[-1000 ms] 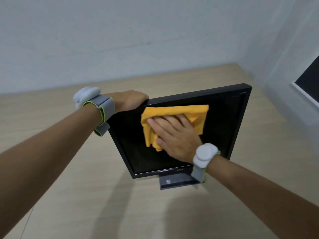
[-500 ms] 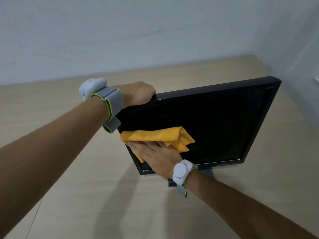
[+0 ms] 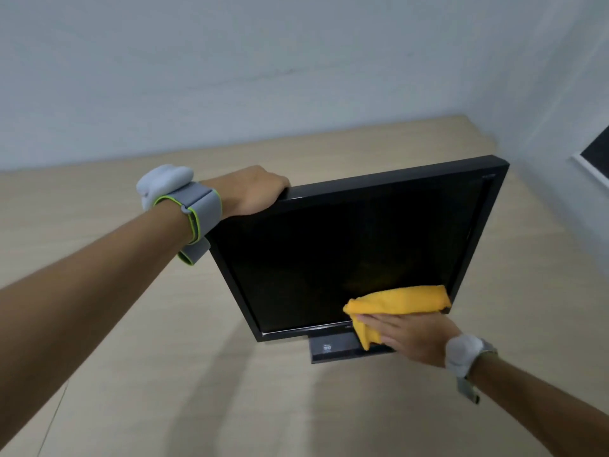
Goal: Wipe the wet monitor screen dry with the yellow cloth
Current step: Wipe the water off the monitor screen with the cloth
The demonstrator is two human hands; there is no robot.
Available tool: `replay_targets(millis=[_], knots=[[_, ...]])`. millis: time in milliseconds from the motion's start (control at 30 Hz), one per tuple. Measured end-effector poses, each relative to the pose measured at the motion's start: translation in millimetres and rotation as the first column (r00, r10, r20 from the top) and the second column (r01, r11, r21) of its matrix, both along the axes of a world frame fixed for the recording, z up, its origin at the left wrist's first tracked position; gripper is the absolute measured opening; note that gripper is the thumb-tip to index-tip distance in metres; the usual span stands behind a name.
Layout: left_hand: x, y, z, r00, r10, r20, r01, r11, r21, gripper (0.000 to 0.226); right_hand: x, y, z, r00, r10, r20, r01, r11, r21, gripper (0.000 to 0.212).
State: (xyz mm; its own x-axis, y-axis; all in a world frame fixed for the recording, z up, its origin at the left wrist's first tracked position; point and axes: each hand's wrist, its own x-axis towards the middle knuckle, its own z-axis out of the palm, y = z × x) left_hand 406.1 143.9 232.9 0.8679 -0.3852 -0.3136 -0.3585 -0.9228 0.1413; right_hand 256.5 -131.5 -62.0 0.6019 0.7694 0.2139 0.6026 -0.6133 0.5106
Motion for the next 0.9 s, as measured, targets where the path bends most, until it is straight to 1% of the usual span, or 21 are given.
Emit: replay_targets(millis=[67, 133, 200, 267, 333, 367, 400, 433, 500, 533, 567, 600, 633, 667, 700, 733, 800, 833, 900], knots=[[2.6, 2.2, 0.2, 1.000, -0.013, 0.016, 0.012, 1.000, 0.019, 0.030, 9.6, -31.4, 26.0, 0.999, -0.037, 0.018, 0.036, 0.999, 0.027, 0.058], [3.8, 1.9, -1.1, 0.999, -0.021, 0.028, 0.021, 0.999, 0.029, 0.026, 24.5, -40.8, 58.0, 0.995, -0.102, 0.022, 0.099, 0.988, 0.121, 0.056], [3.9, 1.2, -2.6, 0.999, -0.033, 0.035, 0.031, 0.998, 0.045, 0.024, 39.4, -23.4, 85.5, 0.985, -0.147, 0.093, 0.123, 0.966, 0.225, 0.058], [4.6, 1.1, -3.5, 0.999, -0.039, 0.035, 0.037, 0.998, 0.054, 0.026, 47.1, 8.4, 96.5, 0.966, -0.192, 0.170, 0.129, 0.937, 0.326, 0.063], [4.8, 1.3, -4.2, 0.998, -0.041, 0.036, 0.039, 0.998, 0.055, 0.026, 49.7, 42.0, 92.2, 0.958, -0.225, 0.179, 0.132, 0.897, 0.422, 0.070], [4.7, 1.0, -4.3, 0.998, -0.048, 0.038, 0.046, 0.997, 0.057, 0.026, 47.7, 55.8, 85.4, 0.967, -0.210, 0.146, 0.126, 0.887, 0.444, 0.074], [4.2, 0.9, -4.3, 0.998, -0.052, 0.039, 0.049, 0.997, 0.062, 0.026, 44.8, 67.6, 76.8, 0.979, -0.166, 0.114, 0.103, 0.899, 0.426, 0.077], [3.2, -0.6, -4.6, 0.998, -0.053, 0.041, 0.051, 0.997, 0.059, 0.026, 40.0, 74.0, 64.8, 0.990, -0.113, 0.080, 0.075, 0.925, 0.372, 0.076], [2.6, -2.4, -4.1, 0.996, -0.071, 0.053, 0.067, 0.996, 0.065, 0.031, 28.5, 75.1, 40.8, 1.000, -0.022, 0.006, 0.020, 0.957, 0.290, 0.071], [2.6, -0.7, -3.4, 0.996, -0.073, 0.056, 0.069, 0.995, 0.074, 0.032, 24.1, 72.3, 31.7, 0.999, 0.015, -0.040, -0.003, 0.959, 0.283, 0.070], [2.1, 2.3, -3.8, 0.996, -0.071, 0.057, 0.067, 0.995, 0.068, 0.031, 18.1, 66.4, 25.6, 0.995, 0.046, -0.094, -0.021, 0.968, 0.251, 0.072], [3.2, 3.0, -4.3, 0.996, -0.074, 0.058, 0.070, 0.995, 0.071, 0.031, 15.5, 58.0, 19.0, 0.988, 0.119, -0.097, -0.106, 0.985, 0.138, 0.077], [4.6, 3.4, -6.0, 0.995, -0.077, 0.061, 0.073, 0.995, 0.066, 0.032, 6.3, 45.8, 7.7, 0.981, 0.140, -0.134, -0.134, 0.989, 0.053, 0.084], [5.4, 2.8, -7.1, 0.994, -0.084, 0.065, 0.080, 0.994, 0.071, 0.033, -3.2, 32.7, 1.3, 0.967, 0.175, -0.185, -0.173, 0.985, 0.024, 0.089], [7.0, 0.4, -7.9, 0.993, -0.089, 0.072, 0.084, 0.994, 0.066, 0.034, -6.3, 15.2, -1.3, 0.978, 0.134, -0.162, -0.135, 0.991, 0.001, 0.090], [6.8, 2.9, -6.9, 0.994, -0.083, 0.076, 0.078, 0.995, 0.061, 0.035, -8.0, 0.3, -2.5, 0.990, 0.087, -0.110, -0.086, 0.996, 0.020, 0.087], [8.9, 3.5, -7.5, 0.994, -0.078, 0.082, 0.074, 0.996, 0.052, 0.034, -12.6, -30.5, -6.7, 0.987, 0.011, -0.159, 0.015, 0.987, 0.163, 0.072], [9.1, 4.3, -7.9, 0.994, -0.076, 0.082, 0.072, 0.996, 0.053, 0.034, -12.5, -40.6, -1.7, 0.986, -0.034, -0.165, 0.064, 0.982, 0.179, 0.065], [9.9, 4.8, -9.1, 0.995, -0.064, 0.073, 0.062, 0.997, 0.037, 0.034, -2.5, -50.6, 21.7, 0.989, -0.056, -0.140, 0.083, 0.978, 0.193, 0.059]])
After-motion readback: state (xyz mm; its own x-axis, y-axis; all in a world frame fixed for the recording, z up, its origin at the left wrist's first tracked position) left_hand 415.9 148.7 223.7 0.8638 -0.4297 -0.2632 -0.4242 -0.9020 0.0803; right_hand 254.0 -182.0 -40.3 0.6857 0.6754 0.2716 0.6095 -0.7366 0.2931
